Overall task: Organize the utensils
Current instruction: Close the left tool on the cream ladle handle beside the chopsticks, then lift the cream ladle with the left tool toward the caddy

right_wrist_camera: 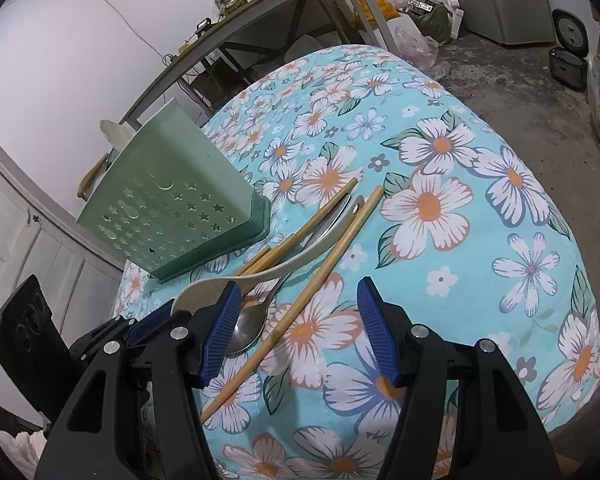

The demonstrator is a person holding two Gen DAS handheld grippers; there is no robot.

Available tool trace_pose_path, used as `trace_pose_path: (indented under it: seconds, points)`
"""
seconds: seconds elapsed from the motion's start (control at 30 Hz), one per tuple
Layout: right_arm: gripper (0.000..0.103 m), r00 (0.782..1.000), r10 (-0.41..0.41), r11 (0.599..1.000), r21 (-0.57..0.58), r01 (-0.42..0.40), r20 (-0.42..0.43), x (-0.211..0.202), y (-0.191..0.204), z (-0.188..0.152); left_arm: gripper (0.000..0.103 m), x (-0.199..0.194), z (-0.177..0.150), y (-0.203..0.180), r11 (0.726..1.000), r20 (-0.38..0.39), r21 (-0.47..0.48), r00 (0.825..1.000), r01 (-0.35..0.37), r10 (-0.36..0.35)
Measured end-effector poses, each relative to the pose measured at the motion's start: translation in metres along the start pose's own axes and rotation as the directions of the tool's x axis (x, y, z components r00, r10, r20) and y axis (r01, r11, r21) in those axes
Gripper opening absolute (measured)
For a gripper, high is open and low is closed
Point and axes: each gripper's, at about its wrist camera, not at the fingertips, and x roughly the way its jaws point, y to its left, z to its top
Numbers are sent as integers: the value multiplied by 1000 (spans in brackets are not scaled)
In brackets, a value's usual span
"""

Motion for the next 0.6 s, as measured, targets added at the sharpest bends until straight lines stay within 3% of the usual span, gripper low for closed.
trace_pose_path:
  seconds: [0.4,0.6]
  points:
    - [59,1000,-2,1000,8,2,5,-2,-3,-1,14,23,-8,-5,999,-44,14,998,-34,35]
    - [59,1000,-9,999,-35,10,22,-7,3,-4,9,19,-4,-7,998,-3,7,998,-67,67]
